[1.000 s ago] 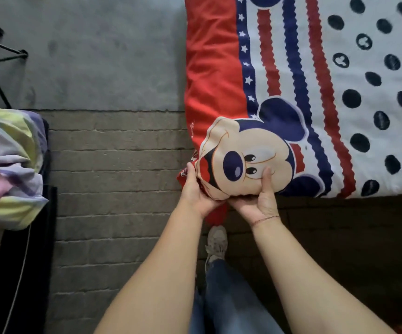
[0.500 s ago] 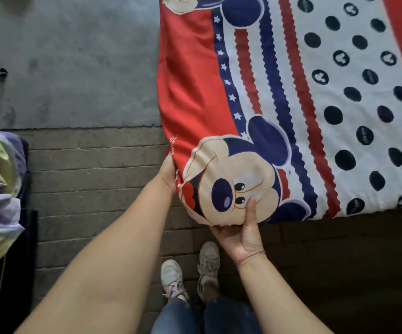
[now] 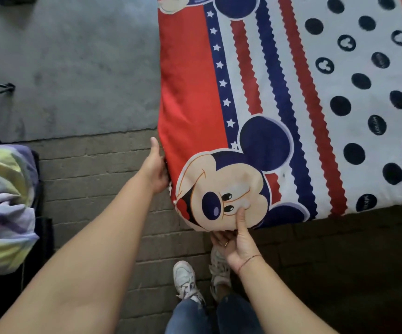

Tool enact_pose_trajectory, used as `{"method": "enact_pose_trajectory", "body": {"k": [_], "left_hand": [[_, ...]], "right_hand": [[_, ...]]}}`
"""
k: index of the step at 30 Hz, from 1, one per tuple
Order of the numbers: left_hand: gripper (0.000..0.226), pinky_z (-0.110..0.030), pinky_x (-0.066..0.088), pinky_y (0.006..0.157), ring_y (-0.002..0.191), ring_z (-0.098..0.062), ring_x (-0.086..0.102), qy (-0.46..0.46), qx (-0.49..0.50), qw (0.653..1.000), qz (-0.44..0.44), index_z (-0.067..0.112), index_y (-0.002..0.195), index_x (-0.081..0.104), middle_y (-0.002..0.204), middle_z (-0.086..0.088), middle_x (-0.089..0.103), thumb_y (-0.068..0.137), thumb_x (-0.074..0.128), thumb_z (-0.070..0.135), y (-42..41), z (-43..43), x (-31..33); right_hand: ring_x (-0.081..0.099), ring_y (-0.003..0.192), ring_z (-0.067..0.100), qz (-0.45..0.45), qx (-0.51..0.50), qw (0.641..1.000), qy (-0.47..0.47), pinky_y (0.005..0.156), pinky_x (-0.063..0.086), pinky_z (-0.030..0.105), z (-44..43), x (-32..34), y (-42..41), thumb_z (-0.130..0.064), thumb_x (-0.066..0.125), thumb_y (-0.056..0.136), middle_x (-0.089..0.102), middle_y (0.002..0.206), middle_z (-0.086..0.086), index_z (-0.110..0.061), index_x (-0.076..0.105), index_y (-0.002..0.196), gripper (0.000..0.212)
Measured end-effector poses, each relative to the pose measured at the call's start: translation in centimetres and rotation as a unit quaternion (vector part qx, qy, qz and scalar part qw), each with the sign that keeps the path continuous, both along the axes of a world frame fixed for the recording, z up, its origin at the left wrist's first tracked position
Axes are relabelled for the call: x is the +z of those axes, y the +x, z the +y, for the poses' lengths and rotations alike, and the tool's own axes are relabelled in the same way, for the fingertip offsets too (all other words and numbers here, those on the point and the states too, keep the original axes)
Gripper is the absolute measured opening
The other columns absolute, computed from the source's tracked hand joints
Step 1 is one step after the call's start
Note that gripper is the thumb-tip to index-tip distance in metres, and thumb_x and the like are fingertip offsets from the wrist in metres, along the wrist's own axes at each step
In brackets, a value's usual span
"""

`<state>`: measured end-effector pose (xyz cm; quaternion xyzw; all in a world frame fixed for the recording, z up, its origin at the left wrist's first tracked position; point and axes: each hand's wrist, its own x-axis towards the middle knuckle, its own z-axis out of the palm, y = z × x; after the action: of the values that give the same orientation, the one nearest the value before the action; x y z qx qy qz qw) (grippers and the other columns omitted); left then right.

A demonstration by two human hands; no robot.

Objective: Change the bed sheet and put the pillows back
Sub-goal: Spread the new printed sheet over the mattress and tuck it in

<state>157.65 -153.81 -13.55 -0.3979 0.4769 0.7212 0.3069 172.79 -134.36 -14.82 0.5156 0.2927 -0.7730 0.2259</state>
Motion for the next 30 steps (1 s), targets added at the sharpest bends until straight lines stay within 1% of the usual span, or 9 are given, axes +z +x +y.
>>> {"method": "enact_pose_trajectory", "body": {"k": [5, 9, 13, 16, 20, 24, 27, 29, 30], "left_hand": [[0.088, -0.042, 0.05, 0.094, 0.115, -0.023, 0.064, 0.019, -0.067, 0.996, 0.052, 0.023, 0.135, 0.054, 0.125, -0.002, 0.067, 0.079, 0.025, 0.085, 0.2, 0.6, 2.1], [0.091, -0.045, 0.053, 0.091, 0.104, -0.028, 0.068, -0.049, -0.084, 0.995, 0.008, 0.019, 0.131, 0.055, 0.116, -0.007, 0.07, 0.068, 0.05, 0.084, -0.5, 2.0, 2.1], [0.079, -0.044, 0.047, 0.098, 0.116, -0.035, 0.058, -0.158, -0.037, 0.986, -0.047, 0.007, 0.138, 0.047, 0.13, -0.013, 0.06, 0.092, 0.034, 0.07, -1.2, 3.1, 1.0], [0.063, -0.044, 0.045, 0.096, 0.119, -0.036, 0.055, -0.213, -0.013, 0.974, -0.074, 0.002, 0.137, 0.048, 0.133, -0.016, 0.057, 0.102, 0.03, 0.051, -1.1, 3.1, 1.3], [0.059, -0.039, 0.045, 0.093, 0.124, -0.035, 0.052, -0.221, 0.03, 0.972, -0.072, 0.0, 0.139, 0.045, 0.14, -0.018, 0.051, 0.102, 0.037, 0.045, -2.2, 1.0, 2.8], [0.068, -0.045, 0.035, 0.109, 0.132, -0.036, 0.045, -0.187, 0.031, 0.981, -0.031, 0.0, 0.147, 0.033, 0.152, -0.019, 0.034, 0.101, 0.038, 0.05, -5.7, -2.2, 4.7], [0.063, -0.024, 0.046, 0.061, 0.072, -0.015, 0.053, -0.132, 0.008, 0.991, 0.001, 0.001, 0.137, 0.044, 0.132, -0.017, 0.058, 0.101, 0.035, 0.052, -9.0, -3.4, 7.0], [0.051, -0.024, 0.047, 0.058, 0.074, -0.013, 0.056, -0.079, -0.057, 0.995, 0.01, 0.014, 0.115, 0.06, 0.102, -0.005, 0.063, 0.101, 0.031, 0.054, -11.5, -3.4, 8.2], [0.053, -0.026, 0.049, 0.069, 0.089, -0.017, 0.062, -0.046, -0.091, 0.995, 0.006, 0.016, 0.114, 0.061, 0.106, -0.003, 0.063, 0.101, 0.028, 0.055, -12.8, -3.2, 8.7]], "right_hand": [[0.056, 0.11, 0.032, -0.02, -0.028, 0.999, -0.02, 0.099, 0.04, 0.049, -0.9, 1.0, 0.0, -0.058, 0.061, 0.08, 0.062, 0.121, 0.013, -0.019, 0.056, 0.115, 0.053], [0.058, 0.109, 0.033, -0.014, -0.048, 0.999, -0.02, 0.103, 0.04, 0.052, -1.8, 1.1, -0.2, -0.061, 0.061, 0.079, 0.064, 0.118, 0.013, -0.02, 0.054, 0.122, 0.06], [0.059, 0.108, 0.034, -0.022, -0.041, 0.999, -0.003, 0.087, 0.048, 0.048, -2.0, 1.0, -0.5, -0.064, 0.059, 0.076, 0.065, 0.119, 0.012, -0.022, 0.052, 0.128, 0.067], [0.052, 0.12, 0.035, -0.074, -0.044, 0.996, -0.013, 0.097, 0.042, 0.052, -2.4, 2.3, -0.5, -0.068, 0.06, 0.073, 0.058, 0.129, 0.013, -0.02, 0.051, 0.131, 0.076], [0.039, 0.134, 0.036, -0.156, -0.056, 0.983, -0.078, 0.106, 0.033, 0.053, -5.3, 6.5, -0.4, -0.07, 0.057, 0.076, 0.043, 0.145, 0.017, -0.011, 0.042, 0.138, 0.087], [0.042, 0.134, 0.031, -0.128, -0.069, 0.976, -0.163, 0.095, 0.041, 0.047, -11.3, 9.6, -3.0, -0.071, 0.052, 0.075, 0.042, 0.147, 0.018, -0.002, 0.029, 0.147, 0.102], [0.041, 0.134, 0.029, -0.074, -0.136, 0.974, -0.163, 0.103, 0.036, 0.046, -14.8, 10.6, -7.9, -0.071, 0.049, 0.078, 0.04, 0.148, 0.017, -0.005, 0.02, 0.151, 0.102], [0.035, 0.139, 0.029, -0.041, -0.228, 0.96, -0.156, 0.11, 0.029, 0.047, -16.0, 10.3, -11.8, -0.072, 0.05, 0.076, 0.033, 0.151, 0.018, -0.006, 0.015, 0.152, 0.107], [0.03, 0.142, 0.028, -0.023, -0.282, 0.947, -0.151, 0.112, 0.025, 0.047, -16.2, 10.1, -13.5, -0.073, 0.051, 0.075, 0.029, 0.153, 0.019, -0.006, 0.016, 0.151, 0.107]]}}
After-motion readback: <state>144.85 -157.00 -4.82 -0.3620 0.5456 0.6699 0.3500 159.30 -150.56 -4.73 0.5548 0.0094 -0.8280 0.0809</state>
